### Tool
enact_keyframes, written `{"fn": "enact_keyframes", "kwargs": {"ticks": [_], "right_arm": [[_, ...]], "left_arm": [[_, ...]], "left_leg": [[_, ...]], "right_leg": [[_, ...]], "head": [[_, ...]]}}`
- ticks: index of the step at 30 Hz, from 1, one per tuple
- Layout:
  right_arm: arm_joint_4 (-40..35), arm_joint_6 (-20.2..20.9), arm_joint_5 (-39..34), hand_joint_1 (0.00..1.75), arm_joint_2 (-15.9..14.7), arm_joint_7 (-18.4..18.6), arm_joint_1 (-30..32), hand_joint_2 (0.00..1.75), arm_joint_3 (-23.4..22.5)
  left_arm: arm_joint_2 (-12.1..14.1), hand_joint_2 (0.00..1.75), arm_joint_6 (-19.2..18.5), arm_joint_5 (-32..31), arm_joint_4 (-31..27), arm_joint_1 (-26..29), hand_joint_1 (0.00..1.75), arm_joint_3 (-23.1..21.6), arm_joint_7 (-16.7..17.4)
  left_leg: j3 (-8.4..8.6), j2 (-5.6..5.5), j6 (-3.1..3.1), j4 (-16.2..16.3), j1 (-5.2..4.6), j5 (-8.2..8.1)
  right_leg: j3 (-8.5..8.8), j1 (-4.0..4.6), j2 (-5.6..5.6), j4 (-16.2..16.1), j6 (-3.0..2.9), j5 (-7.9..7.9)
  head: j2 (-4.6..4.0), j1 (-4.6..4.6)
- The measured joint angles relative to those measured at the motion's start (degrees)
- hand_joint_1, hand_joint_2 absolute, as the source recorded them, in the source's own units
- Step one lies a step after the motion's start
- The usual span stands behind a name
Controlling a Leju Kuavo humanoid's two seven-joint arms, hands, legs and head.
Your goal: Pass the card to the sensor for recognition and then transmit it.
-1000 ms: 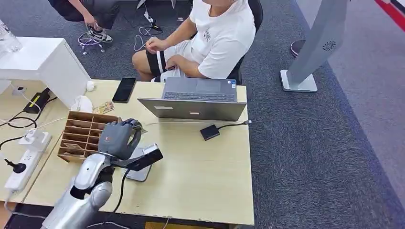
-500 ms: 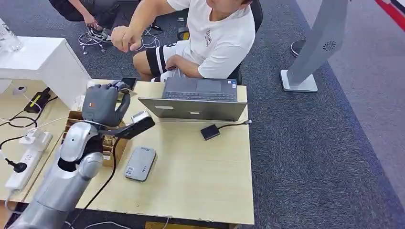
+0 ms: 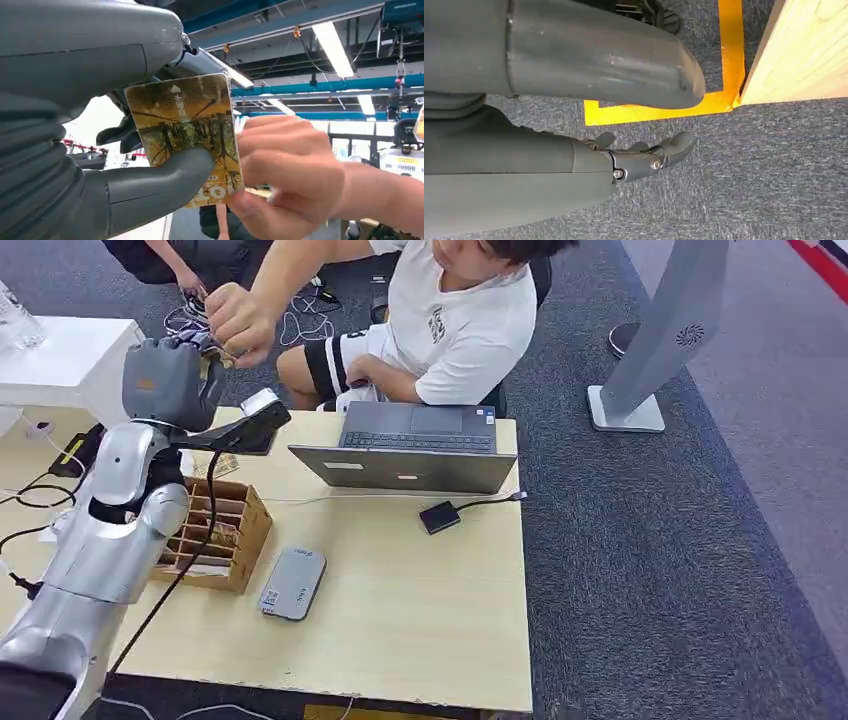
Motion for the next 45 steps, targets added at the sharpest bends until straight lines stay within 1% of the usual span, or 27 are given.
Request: {"fn": "enact_keyframes", "kwargs": {"ticks": [9,10,11,18,21,25,27,30,33,36,38,41,42,45], "right_arm": [[0.0,0.0,0.0,0.00,0.0,0.0,0.0,0.00,0.0],[0.0,0.0,0.1,0.00,0.0,0.0,0.0,0.00,0.0],[0.0,0.0,0.1,0.00,0.0,0.0,0.0,0.00,0.0],[0.0,0.0,0.0,0.00,0.1,-0.8,0.1,0.00,-0.1],[0.0,-0.1,-0.5,0.00,0.1,-1.8,0.4,0.00,-0.7],[0.0,0.0,-1.2,0.00,0.1,-3.1,1.5,0.00,-1.9],[0.1,0.0,-1.6,0.00,0.1,-3.5,2.0,0.00,-2.4],[0.1,-0.1,-2.2,0.00,0.1,-4.0,2.4,0.00,-2.9],[0.2,0.1,-3.0,0.00,0.1,-5.1,3.2,0.00,-4.0],[0.4,0.1,-3.5,0.00,0.0,-5.9,4.1,0.00,-4.9],[0.5,0.0,-4.4,0.00,0.1,-6.4,4.4,0.00,-5.8],[0.7,-0.1,-5.2,0.00,0.0,-6.6,5.3,0.00,-6.8],[0.8,-0.1,-5.1,0.00,0.0,-6.6,5.5,0.00,-7.0],[0.9,-0.3,-5.1,0.00,0.0,-6.7,5.5,0.00,-7.4]], "left_arm": [[0.1,1.75,0.0,-0.1,1.3,0.0,1.75,0.0,0.0],[0.1,1.75,0.0,-0.1,1.4,0.0,1.29,0.0,0.0],[0.1,1.75,0.0,-0.2,1.5,0.1,0.00,0.0,0.0],[-0.5,1.75,0.0,1.5,1.7,1.7,0.00,0.0,-0.2],[-0.6,1.75,0.8,3.3,-0.5,4.8,0.00,0.1,-1.7],[-0.3,1.75,3.6,5.2,-8.9,13.8,0.00,0.3,-4.1],[0.0,1.75,4.7,5.4,-12.2,17.8,0.00,0.8,-4.9],[0.4,1.75,5.9,5.6,-15.7,21.5,0.00,1.0,-5.8],[1.5,1.75,7.1,5.5,-22.3,29.8,0.00,2.2,-7.3],[2.3,1.75,7.1,4.9,-27.1,36.1,0.00,3.1,-8.4],[3.6,1.75,6.3,3.9,-30.9,42.2,0.00,4.2,-8.6],[5.9,1.75,5.3,3.1,-34.9,50.1,0.00,5.9,-7.9],[6.6,1.75,5.3,3.1,-35.9,52.2,0.00,6.5,-7.8],[7.9,1.75,5.2,3.1,-38.1,56.0,0.00,7.9,-7.7]], "left_leg": [[0.00,0.00,0.00,0.0,-0.01,0.00],[0.00,0.01,0.00,0.0,-0.01,0.00],[0.00,0.01,0.00,0.0,-0.01,0.00],[-0.02,0.01,0.00,0.0,0.00,0.00],[-0.02,0.07,-0.01,0.0,-0.01,-0.02],[-0.04,0.09,0.03,0.0,-0.01,-0.07],[-0.05,0.11,-0.01,0.0,-0.01,-0.11],[-0.09,0.06,0.00,0.0,-0.01,-0.12],[0.06,0.34,0.01,0.0,-0.01,-0.25],[-0.09,0.18,0.03,0.0,0.00,-0.24],[0.02,0.38,-0.05,0.0,0.00,-0.33],[-0.02,0.33,-0.06,0.0,0.02,-0.34],[-0.04,0.26,-0.06,0.0,0.02,-0.34],[-0.04,0.25,-0.06,0.0,0.02,-0.34]], "right_leg": [[0.00,-0.01,0.00,0.0,0.00,0.01],[0.00,-0.01,0.00,0.0,0.00,0.01],[0.00,-0.01,0.00,0.0,0.00,0.01],[-0.03,0.00,0.00,0.0,0.00,0.00],[-0.03,-0.01,0.05,0.0,0.00,0.00],[-0.05,-0.01,0.07,0.0,0.04,-0.05],[-0.06,-0.01,0.08,0.0,0.03,-0.08],[-0.05,-0.01,0.03,0.0,0.05,-0.11],[-0.06,-0.02,0.34,0.0,0.04,-0.13],[-0.09,-0.01,0.15,0.0,0.02,-0.18],[-0.09,-0.01,0.36,0.0,-0.01,-0.19],[-0.13,0.00,0.33,0.0,0.00,-0.27],[-0.13,0.00,0.26,0.0,-0.01,-0.27],[-0.12,0.00,0.24,0.0,-0.01,-0.27]], "head": [[0.00,0.00],[0.00,0.00],[0.00,0.00],[0.00,0.00],[0.00,0.00],[0.00,-0.02],[0.00,0.00],[0.00,0.02],[-0.02,-0.13],[0.00,-0.07],[0.00,-0.09],[0.00,-0.07],[0.00,-0.07],[0.00,-0.07]]}}
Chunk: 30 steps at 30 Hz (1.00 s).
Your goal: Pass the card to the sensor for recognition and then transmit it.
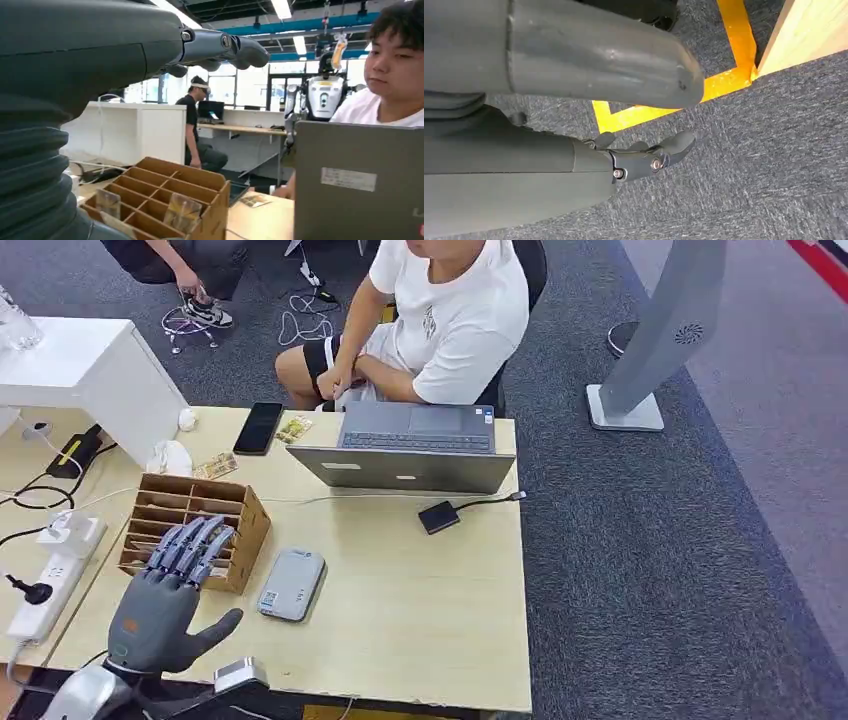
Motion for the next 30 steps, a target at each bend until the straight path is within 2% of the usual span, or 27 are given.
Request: {"fn": "enact_keyframes", "kwargs": {"ticks": [5,10,16,23,30], "right_arm": [[0.1,-0.1,0.0,0.00,0.0,0.0,0.0,0.00,-0.9],[0.2,0.4,0.2,0.00,0.0,0.0,0.0,0.00,-1.1],[0.2,0.6,1.3,0.00,0.0,0.3,0.0,0.00,-1.1],[0.2,0.7,2.3,0.00,0.0,0.7,-0.1,0.00,-1.1],[0.2,1.6,3.3,0.00,0.0,1.4,-0.5,0.00,-1.1]], "left_arm": [[1.2,1.75,-3.1,-0.1,-1.7,3.9,0.00,1.6,2.8],[1.4,1.75,-2.8,-1.4,-1.5,6.6,0.00,5.1,5.2],[0.2,1.75,-5.5,-3.3,0.0,6.4,0.00,10.1,5.0],[-0.8,1.75,-6.6,-3.6,1.8,5.7,0.00,13.2,4.5],[-1.8,1.75,-8.3,-3.0,5.9,2.9,0.00,16.1,3.4]], "left_leg": [[0.04,-0.01,0.00,0.0,0.00,0.00],[0.02,-0.10,0.02,0.0,0.00,0.02],[0.02,-0.10,0.02,0.0,0.01,0.02],[0.02,-0.11,0.02,0.0,0.00,0.02],[0.03,-0.12,0.01,0.0,0.01,0.03]], "right_leg": [[0.07,0.00,-0.03,0.0,-0.01,0.01],[0.08,0.00,-0.13,0.0,0.00,0.01],[0.08,0.00,-0.13,0.0,0.00,0.01],[0.08,0.00,-0.13,0.0,0.00,0.01],[0.09,0.00,-0.17,0.0,-0.01,0.01]], "head": [[-0.02,0.00],[0.00,0.00],[0.00,-0.02],[0.00,0.02],[-0.02,0.00]]}}
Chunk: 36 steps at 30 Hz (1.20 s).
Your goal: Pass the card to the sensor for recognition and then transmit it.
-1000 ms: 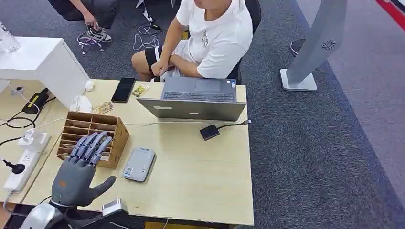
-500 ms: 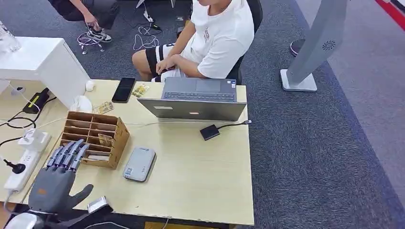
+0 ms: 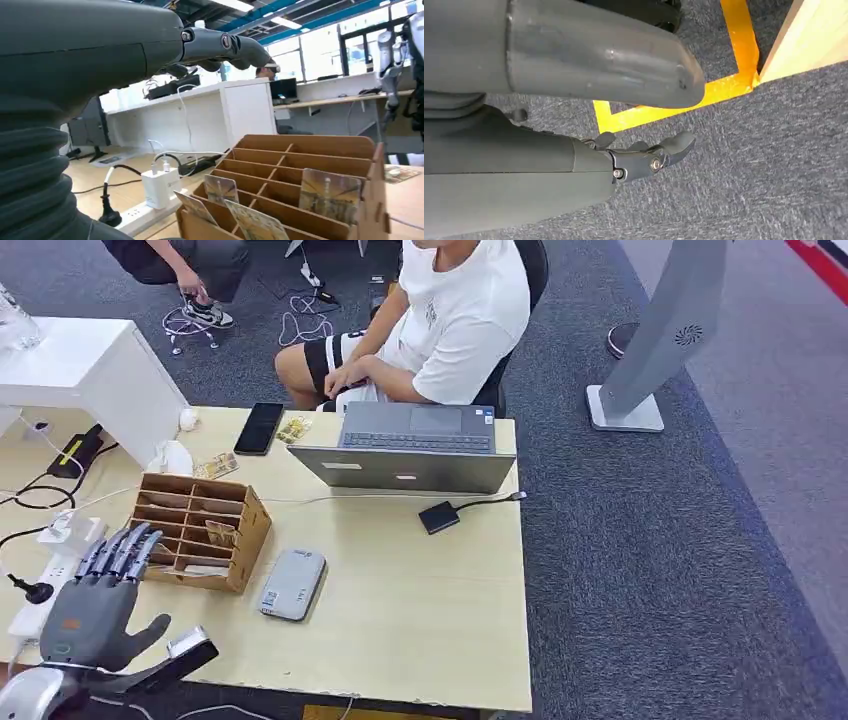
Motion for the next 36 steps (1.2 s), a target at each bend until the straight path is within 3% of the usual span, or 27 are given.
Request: {"fn": "enact_keyframes", "kwargs": {"ticks": [13,26,36], "right_arm": [[0.0,0.6,1.6,0.00,0.2,1.2,-0.8,0.00,0.5],[0.0,0.7,2.0,0.00,0.3,1.8,-0.9,0.00,0.6],[0.0,0.8,2.9,0.00,0.7,1.9,-1.0,0.00,0.9]], "left_arm": [[-1.7,1.75,-1.8,0.2,9.2,-6.0,0.00,2.1,-1.2],[-3.2,1.75,-1.8,-1.2,12.6,-7.6,0.00,2.0,-1.8],[-4.4,1.75,-1.8,-2.2,13.1,-10.4,0.00,-1.4,-1.7]], "left_leg": [[0.00,-0.01,0.00,0.0,0.00,0.01],[0.01,0.00,0.00,0.0,0.00,0.01],[0.01,0.00,0.00,0.0,0.00,0.01]], "right_leg": [[0.01,0.00,-0.03,0.0,0.00,0.01],[-0.01,0.00,-0.01,0.0,0.00,0.00],[-0.01,0.00,-0.01,0.0,0.00,0.01]], "head": [[0.02,0.00],[0.02,0.00],[0.02,0.00]]}}
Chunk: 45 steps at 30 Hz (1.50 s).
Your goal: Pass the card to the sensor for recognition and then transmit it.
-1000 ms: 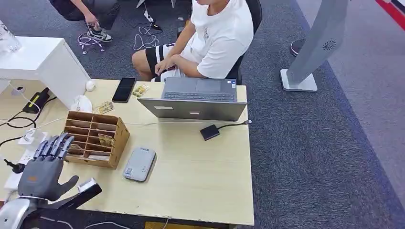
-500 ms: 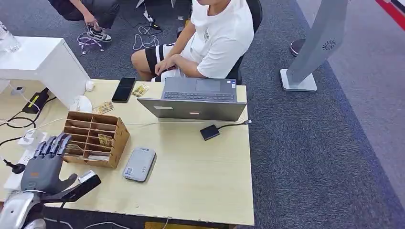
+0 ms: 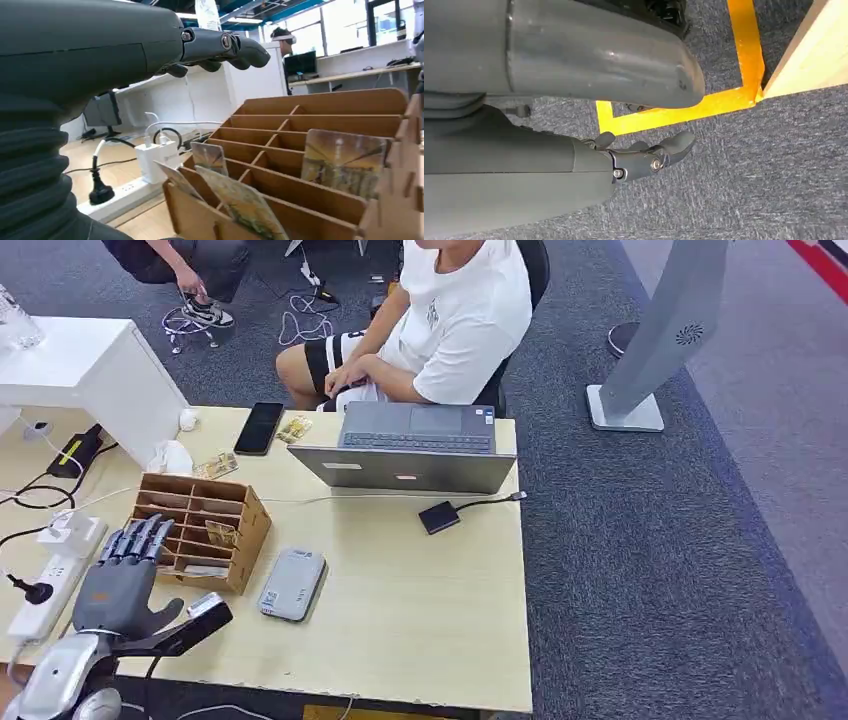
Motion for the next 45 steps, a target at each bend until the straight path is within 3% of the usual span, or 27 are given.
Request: {"fn": "enact_keyframes", "kwargs": {"ticks": [7,21,45], "right_arm": [[0.0,0.0,0.1,0.00,0.1,0.2,0.0,0.00,0.2],[0.0,0.0,1.0,0.00,0.2,0.5,0.0,0.00,0.5],[-0.1,0.0,1.1,0.00,0.2,0.5,-0.3,0.00,0.5]], "left_arm": [[-0.1,1.75,0.2,0.0,1.4,-2.0,0.00,-2.1,1.0],[0.4,1.75,-0.1,1.1,4.4,-2.2,0.00,-2.2,3.4],[-0.2,1.75,0.2,0.4,5.6,-3.5,0.00,-2.2,3.0]], "left_leg": [[0.00,0.00,0.00,0.0,0.00,0.00],[-0.01,0.00,0.00,0.0,0.00,0.00],[0.00,0.01,0.00,0.0,0.00,0.00]], "right_leg": [[0.00,0.00,0.01,0.0,0.00,0.00],[0.00,0.00,0.02,0.0,0.00,0.00],[0.00,0.00,0.02,0.0,0.00,0.00]], "head": [[0.00,-0.02],[0.00,0.00],[0.00,0.00]]}}
